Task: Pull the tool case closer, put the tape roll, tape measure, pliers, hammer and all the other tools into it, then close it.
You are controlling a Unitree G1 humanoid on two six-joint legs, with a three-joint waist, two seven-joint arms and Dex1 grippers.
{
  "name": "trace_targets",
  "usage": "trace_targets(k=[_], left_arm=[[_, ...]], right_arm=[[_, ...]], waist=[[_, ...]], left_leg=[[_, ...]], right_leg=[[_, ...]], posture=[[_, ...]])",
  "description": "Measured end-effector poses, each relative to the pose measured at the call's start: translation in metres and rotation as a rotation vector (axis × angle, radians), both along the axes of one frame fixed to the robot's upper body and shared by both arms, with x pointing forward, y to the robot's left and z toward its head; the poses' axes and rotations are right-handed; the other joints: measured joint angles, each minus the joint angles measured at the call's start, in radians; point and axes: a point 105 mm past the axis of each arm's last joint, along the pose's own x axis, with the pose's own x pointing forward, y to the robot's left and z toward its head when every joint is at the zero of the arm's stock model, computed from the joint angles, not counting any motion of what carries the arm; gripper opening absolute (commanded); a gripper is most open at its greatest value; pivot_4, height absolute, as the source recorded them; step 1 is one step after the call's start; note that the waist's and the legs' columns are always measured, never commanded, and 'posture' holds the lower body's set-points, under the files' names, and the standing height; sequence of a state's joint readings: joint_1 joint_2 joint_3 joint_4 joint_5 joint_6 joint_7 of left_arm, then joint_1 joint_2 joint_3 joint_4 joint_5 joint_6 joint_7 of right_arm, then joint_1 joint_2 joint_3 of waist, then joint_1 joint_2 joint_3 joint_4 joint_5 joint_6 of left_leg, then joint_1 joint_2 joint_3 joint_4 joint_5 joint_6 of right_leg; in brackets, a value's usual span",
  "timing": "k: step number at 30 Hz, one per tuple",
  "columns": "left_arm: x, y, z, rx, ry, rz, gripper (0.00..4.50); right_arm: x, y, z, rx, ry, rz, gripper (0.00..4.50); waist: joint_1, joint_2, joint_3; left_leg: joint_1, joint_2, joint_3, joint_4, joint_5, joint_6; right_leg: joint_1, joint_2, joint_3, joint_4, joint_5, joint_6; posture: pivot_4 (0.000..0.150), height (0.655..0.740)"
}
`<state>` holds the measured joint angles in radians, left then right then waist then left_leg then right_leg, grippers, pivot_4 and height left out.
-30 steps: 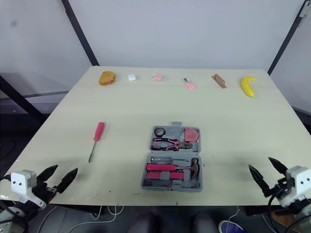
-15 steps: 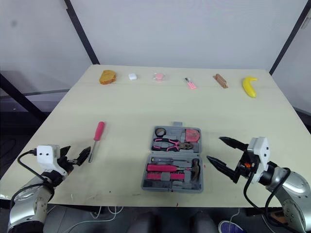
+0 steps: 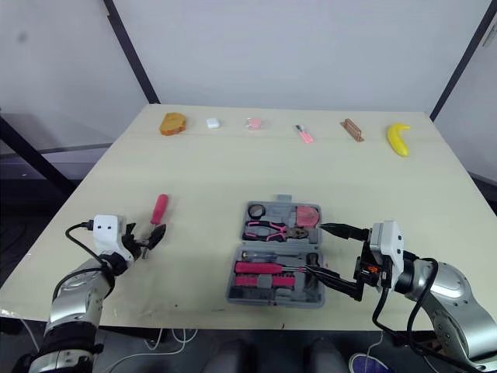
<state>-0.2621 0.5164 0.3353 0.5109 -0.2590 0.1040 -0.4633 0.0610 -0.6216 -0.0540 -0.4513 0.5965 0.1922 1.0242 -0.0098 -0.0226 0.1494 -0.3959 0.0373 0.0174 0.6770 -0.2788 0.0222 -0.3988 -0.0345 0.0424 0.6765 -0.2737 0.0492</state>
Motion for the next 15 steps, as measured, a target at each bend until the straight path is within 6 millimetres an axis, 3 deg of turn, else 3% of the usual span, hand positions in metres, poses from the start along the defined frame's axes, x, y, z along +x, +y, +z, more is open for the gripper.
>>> trace_targets(k=[5, 7, 8, 10, 12, 13, 15], left_arm=[[0.005, 0.002, -0.006, -0.012, 0.013, 0.030, 4.50], [0.005, 0.004, -0.010, -0.017, 0.026, 0.043, 4.00], [0.006, 0.005, -0.010, -0.018, 0.029, 0.048, 3.72], [0.010, 0.005, -0.009, -0.017, 0.029, 0.054, 2.55], [0.011, 0.005, -0.009, -0.017, 0.027, 0.060, 1.77], [0.012, 0.006, -0.008, -0.017, 0.026, 0.064, 1.09], [0.012, 0.006, -0.009, -0.012, 0.027, 0.070, 0.40]], right_arm=[[-0.001, -0.004, -0.009, -0.014, 0.011, -0.015, 4.41], [-0.001, -0.004, -0.009, -0.015, 0.005, -0.019, 4.50], [-0.001, -0.004, -0.010, -0.017, -0.001, -0.022, 4.50], [-0.001, -0.002, -0.011, -0.015, -0.001, -0.023, 4.50], [-0.001, -0.001, -0.012, -0.011, -0.001, -0.020, 4.50], [-0.001, -0.001, -0.012, -0.009, -0.003, -0.021, 4.50], [-0.001, -0.001, -0.013, -0.010, -0.007, -0.024, 4.50]], waist=[[-0.001, 0.000, 0.000], [-0.002, 0.000, 0.000], [-0.002, 0.000, 0.000], [-0.001, 0.000, 0.000], [-0.001, 0.000, 0.000], [-0.001, 0.000, 0.000], [-0.001, 0.000, 0.000]], left_leg=[[0.000, 0.000, 0.000, 0.000, 0.000, 0.000], [0.000, 0.000, 0.000, 0.000, 0.000, 0.000], [0.000, 0.000, 0.000, 0.000, 0.000, 0.000], [0.000, 0.000, 0.000, 0.000, 0.000, 0.000], [0.000, 0.000, 0.000, 0.000, 0.000, 0.000], [0.000, 0.000, 0.000, 0.000, 0.000, 0.000], [0.000, 0.000, 0.000, 0.000, 0.000, 0.000]], right_leg=[[0.000, 0.000, 0.000, 0.000, 0.000, 0.000], [0.000, 0.000, 0.000, 0.000, 0.000, 0.000], [0.000, 0.000, 0.000, 0.001, 0.000, 0.000], [0.000, 0.000, 0.000, 0.001, 0.000, 0.000], [0.000, 0.000, 0.000, 0.001, 0.000, 0.000], [0.000, 0.000, 0.000, 0.001, 0.000, 0.000], [0.000, 0.000, 0.000, 0.001, 0.000, 0.000]], posture=[[0.150, 0.7400], [0.150, 0.7400], [0.150, 0.7400], [0.150, 0.7400], [0.150, 0.7400], [0.150, 0.7400], [0.150, 0.7400]])
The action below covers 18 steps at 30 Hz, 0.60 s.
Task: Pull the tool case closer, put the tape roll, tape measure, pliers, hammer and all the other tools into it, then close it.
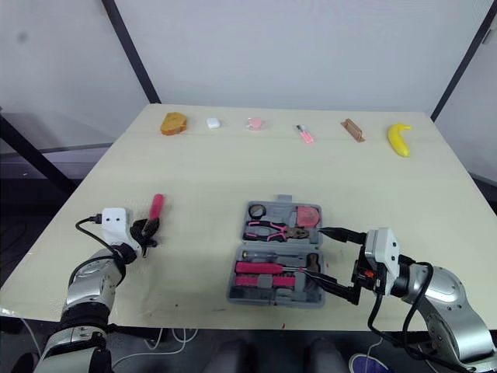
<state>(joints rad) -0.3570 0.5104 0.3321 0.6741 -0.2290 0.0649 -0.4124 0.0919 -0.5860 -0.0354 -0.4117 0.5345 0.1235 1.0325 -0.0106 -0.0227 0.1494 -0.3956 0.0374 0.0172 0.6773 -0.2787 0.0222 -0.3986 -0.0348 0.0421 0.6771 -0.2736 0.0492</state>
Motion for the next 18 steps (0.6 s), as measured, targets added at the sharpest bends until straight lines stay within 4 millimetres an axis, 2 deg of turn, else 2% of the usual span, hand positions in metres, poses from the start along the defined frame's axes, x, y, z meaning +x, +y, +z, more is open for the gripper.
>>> trace_targets(k=[6, 12, 13, 18], left_arm=[[0.000, 0.000, 0.000, 0.015, -0.001, -0.001, 0.40], [-0.014, -0.013, -0.002, 0.042, 0.013, -0.054, 0.40], [-0.027, -0.023, -0.002, 0.054, 0.019, -0.086, 0.40], [-0.063, -0.058, -0.011, 0.024, 0.064, -0.169, 0.40]], right_arm=[[0.001, 0.002, -0.006, -0.009, 0.008, 0.004, 4.50], [0.003, 0.003, -0.006, -0.007, 0.003, 0.010, 4.50], [0.002, 0.003, -0.006, -0.008, 0.000, 0.017, 4.50], [0.000, 0.002, -0.008, -0.019, 0.010, 0.034, 4.50]], waist=[[-0.001, 0.000, 0.000], [-0.001, 0.000, 0.000], [-0.003, 0.000, 0.000], [-0.002, 0.000, 0.000]], left_leg=[[0.000, 0.000, 0.000, 0.000, 0.000, 0.000], [0.000, 0.002, 0.000, 0.000, 0.000, 0.000], [0.000, 0.002, 0.000, 0.000, 0.000, 0.000], [0.000, 0.002, 0.001, 0.000, 0.000, 0.000]], right_leg=[[0.000, 0.000, 0.000, 0.000, 0.000, 0.000], [0.000, -0.001, 0.000, 0.000, 0.000, 0.000], [0.000, -0.002, 0.001, 0.000, 0.000, 0.000], [0.000, -0.005, 0.001, 0.000, 0.000, 0.000]], posture=[[0.150, 0.7400], [0.150, 0.7400], [0.150, 0.7400], [0.150, 0.7400]])
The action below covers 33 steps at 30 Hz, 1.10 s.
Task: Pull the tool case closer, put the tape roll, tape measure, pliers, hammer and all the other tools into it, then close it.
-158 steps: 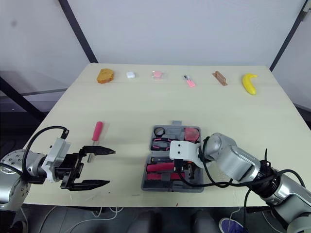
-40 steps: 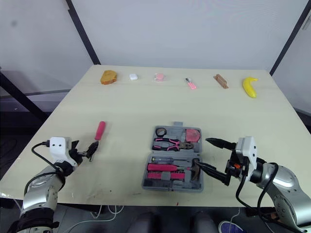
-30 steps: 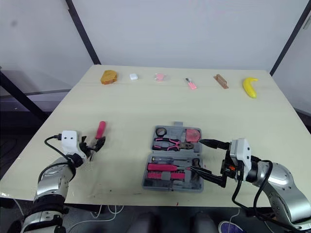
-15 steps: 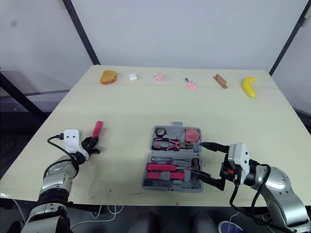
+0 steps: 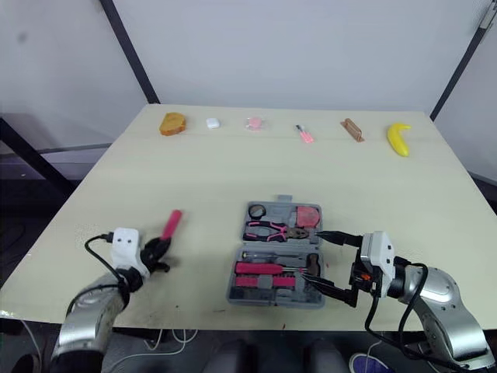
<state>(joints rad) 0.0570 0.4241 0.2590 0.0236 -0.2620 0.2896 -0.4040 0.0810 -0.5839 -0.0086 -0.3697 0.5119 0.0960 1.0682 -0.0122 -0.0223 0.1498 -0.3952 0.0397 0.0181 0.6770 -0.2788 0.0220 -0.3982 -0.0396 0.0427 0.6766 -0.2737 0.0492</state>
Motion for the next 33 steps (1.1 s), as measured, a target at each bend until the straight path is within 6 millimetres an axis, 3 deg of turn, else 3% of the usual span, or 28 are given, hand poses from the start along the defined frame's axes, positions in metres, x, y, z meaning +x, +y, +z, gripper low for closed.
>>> trace_targets(k=[5, 7, 20, 22, 23, 28, 29, 33], left_arm=[[-0.035, -0.035, -0.002, -0.035, 0.036, -0.022, 0.40], [-0.040, -0.042, 0.001, -0.036, 0.038, -0.030, 0.40], [-0.048, -0.065, -0.008, -0.034, 0.062, -0.019, 0.40], [-0.048, -0.065, -0.009, -0.021, 0.061, -0.013, 1.41], [-0.048, -0.064, -0.009, -0.018, 0.063, -0.008, 1.69], [-0.049, -0.064, -0.010, -0.036, 0.045, 0.017, 4.22], [-0.048, -0.063, -0.008, -0.035, 0.035, 0.015, 4.43], [-0.048, -0.054, -0.001, -0.017, 0.008, 0.004, 4.43]], right_arm=[[0.000, -0.003, -0.003, -0.009, 0.003, 0.009, 4.50], [0.001, -0.003, -0.003, -0.012, 0.006, 0.010, 4.50], [0.004, 0.001, 0.001, -0.013, -0.012, 0.041, 4.50], [0.004, 0.002, 0.002, -0.013, -0.014, 0.040, 4.50], [0.004, 0.002, 0.002, -0.013, -0.014, 0.039, 4.50], [0.005, 0.001, 0.001, -0.013, -0.005, 0.029, 4.50], [0.006, 0.001, 0.001, -0.013, -0.002, 0.026, 4.50], [0.005, 0.003, 0.003, -0.006, 0.001, 0.029, 4.50]], waist=[[0.003, 0.000, 0.000], [0.002, 0.000, 0.000], [0.002, 0.000, 0.000], [0.001, 0.000, 0.000], [0.001, 0.000, 0.000], [0.002, 0.000, 0.000], [0.002, 0.000, 0.000], [0.001, 0.000, 0.000]], left_leg=[[0.000, -0.001, 0.000, 0.000, 0.000, 0.000], [0.000, -0.001, 0.000, 0.000, 0.000, 0.000], [0.000, -0.002, 0.000, 0.000, 0.000, 0.000], [0.000, -0.002, 0.000, 0.000, 0.000, 0.000], [0.000, -0.002, 0.000, 0.000, 0.000, 0.000], [0.000, -0.001, 0.000, 0.000, 0.000, 0.000], [0.000, -0.001, 0.000, 0.000, 0.000, 0.000], [0.000, -0.001, 0.000, 0.000, 0.000, 0.000]], right_leg=[[0.000, -0.001, 0.000, 0.000, 0.000, 0.000], [0.000, 0.000, 0.000, 0.000, 0.000, 0.000], [0.000, 0.003, 0.001, 0.000, 0.000, 0.000], [0.000, 0.003, 0.001, 0.000, 0.000, 0.000], [0.000, 0.003, 0.001, 0.000, 0.000, 0.000], [0.000, 0.003, 0.001, -0.001, 0.000, 0.000], [0.000, 0.003, 0.001, -0.001, 0.000, 0.000], [0.000, 0.003, 0.001, -0.001, 0.000, 0.000]], posture=[[0.150, 0.7400], [0.150, 0.7400], [0.150, 0.7400], [0.150, 0.7400], [0.150, 0.7400], [0.150, 0.7400], [0.150, 0.7400], [0.150, 0.7400]])
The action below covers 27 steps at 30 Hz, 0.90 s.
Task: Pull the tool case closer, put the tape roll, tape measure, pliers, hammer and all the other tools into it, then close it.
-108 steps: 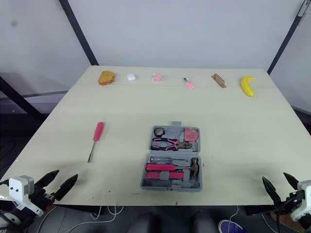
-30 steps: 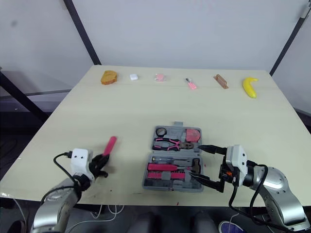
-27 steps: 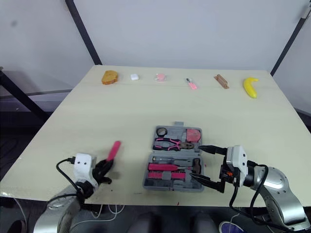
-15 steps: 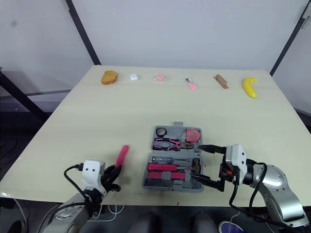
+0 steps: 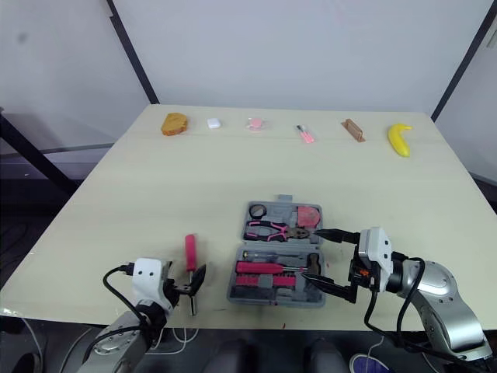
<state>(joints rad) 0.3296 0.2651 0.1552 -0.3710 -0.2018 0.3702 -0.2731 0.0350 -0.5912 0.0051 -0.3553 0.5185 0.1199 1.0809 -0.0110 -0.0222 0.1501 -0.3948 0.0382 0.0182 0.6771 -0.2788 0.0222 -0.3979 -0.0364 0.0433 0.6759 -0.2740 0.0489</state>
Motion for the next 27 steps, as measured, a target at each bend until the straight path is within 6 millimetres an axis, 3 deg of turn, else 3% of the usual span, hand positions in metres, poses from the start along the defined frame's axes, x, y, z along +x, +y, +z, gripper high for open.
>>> trace_targets(k=[5, 12, 16, 22, 27], left_arm=[[-0.003, -0.003, 0.008, -0.008, -0.018, -0.064, 4.43], [0.011, -0.004, 0.048, 0.076, -0.085, -0.282, 4.43], [0.025, 0.001, 0.075, 0.233, -0.094, -0.568, 4.43], [0.045, 0.014, 0.095, 0.413, -0.058, -1.013, 4.43], [0.045, 0.013, 0.108, 0.635, 0.040, -1.440, 4.43]], right_arm=[[-0.004, -0.001, 0.000, -0.032, 0.004, 0.036, 4.50], [-0.012, -0.004, 0.002, -0.063, 0.020, 0.111, 4.50], [-0.012, -0.008, 0.003, -0.081, 0.023, 0.124, 4.50], [-0.008, -0.007, 0.004, -0.072, 0.017, 0.115, 4.50], [-0.008, -0.006, 0.002, -0.068, 0.018, 0.110, 4.50]], waist=[[0.001, 0.000, 0.000], [0.001, 0.000, 0.001], [0.002, 0.001, 0.001], [0.004, 0.002, 0.003], [0.011, 0.001, 0.004]], left_leg=[[0.000, 0.000, 0.000, 0.000, 0.000, 0.000], [0.000, 0.000, -0.001, 0.000, 0.000, 0.000], [0.000, -0.001, 0.000, 0.000, 0.000, 0.000], [-0.001, -0.001, 0.004, 0.000, 0.000, 0.000], [-0.004, -0.001, 0.004, 0.000, 0.000, 0.000]], right_leg=[[0.000, 0.000, 0.000, 0.000, 0.000, 0.000], [0.000, 0.001, 0.000, 0.000, 0.000, 0.000], [0.000, 0.003, 0.000, 0.000, 0.000, -0.001], [0.000, 0.004, -0.002, -0.003, 0.000, -0.001], [0.000, 0.004, -0.002, -0.005, 0.000, 0.000]], posture=[[0.150, 0.7400], [0.150, 0.7400], [0.150, 0.7400], [0.150, 0.7400], [0.150, 0.7400]])
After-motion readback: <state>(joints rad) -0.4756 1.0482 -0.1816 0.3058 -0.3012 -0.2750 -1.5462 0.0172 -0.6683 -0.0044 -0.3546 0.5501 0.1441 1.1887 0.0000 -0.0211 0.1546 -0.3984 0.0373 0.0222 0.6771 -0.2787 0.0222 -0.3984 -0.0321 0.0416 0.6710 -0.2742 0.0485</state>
